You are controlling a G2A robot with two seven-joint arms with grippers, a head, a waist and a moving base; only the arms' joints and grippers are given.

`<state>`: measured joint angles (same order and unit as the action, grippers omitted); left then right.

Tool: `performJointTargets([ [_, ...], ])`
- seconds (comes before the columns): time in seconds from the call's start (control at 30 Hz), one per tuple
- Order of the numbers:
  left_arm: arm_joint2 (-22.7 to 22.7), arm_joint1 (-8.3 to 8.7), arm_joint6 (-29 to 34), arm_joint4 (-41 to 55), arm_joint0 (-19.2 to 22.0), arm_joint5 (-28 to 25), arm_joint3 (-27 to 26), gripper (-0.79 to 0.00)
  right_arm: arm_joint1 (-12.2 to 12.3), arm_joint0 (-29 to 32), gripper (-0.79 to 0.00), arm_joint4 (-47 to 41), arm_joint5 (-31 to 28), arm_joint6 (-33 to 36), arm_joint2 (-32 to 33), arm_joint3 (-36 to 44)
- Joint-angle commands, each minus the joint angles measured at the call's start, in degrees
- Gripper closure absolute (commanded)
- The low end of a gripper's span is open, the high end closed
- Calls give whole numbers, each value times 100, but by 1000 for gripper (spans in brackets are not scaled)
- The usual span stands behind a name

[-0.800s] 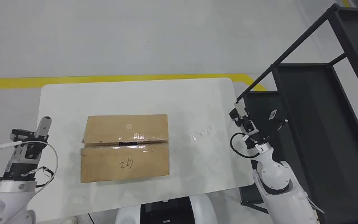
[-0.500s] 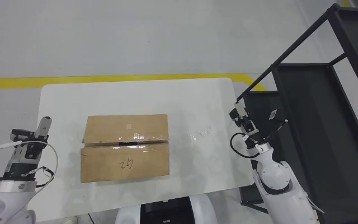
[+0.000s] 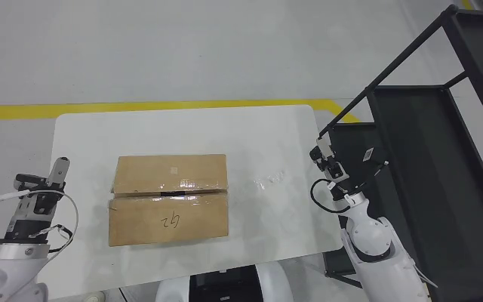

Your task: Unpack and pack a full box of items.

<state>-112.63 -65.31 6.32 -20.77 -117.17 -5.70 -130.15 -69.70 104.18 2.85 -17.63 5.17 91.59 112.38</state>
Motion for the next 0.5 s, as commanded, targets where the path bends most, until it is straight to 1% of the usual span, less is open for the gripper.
performJointTargets([
  [0.0, 35, 4, 191, 54, 21, -70, 19, -785, 0, 0, -785, 0, 0, 0, 0, 0],
  [0.03, 17, 6, 273, 67, 29, -96, 43, -785, 0, 0, -785, 0, 0, 0, 0, 0],
  [0.13, -104, 26, 869, 359, 8, -309, 138, -785, 0, 0, -785, 0, 0, 0, 0, 0],
  [0.3, -645, 62, 1968, 1782, -78, -1055, 364, -785, 0, 0, -785, 0, 0, 0, 0, 0],
  [0.33, -696, 67, 2163, 2058, -110, -1171, 396, -785, 0, 0, -785, 0, 0, 0, 0, 0],
  [0.37, -871, 80, 2525, 2539, -156, -1378, 479, -785, 0, 0, -785, 0, 0, 0, 0, 0],
  [0.47, -1227, 107, 3229, 3358, -258, -1725, 696, -785, 0, 0, -785, 0, 0, 0, 0, 0],
])
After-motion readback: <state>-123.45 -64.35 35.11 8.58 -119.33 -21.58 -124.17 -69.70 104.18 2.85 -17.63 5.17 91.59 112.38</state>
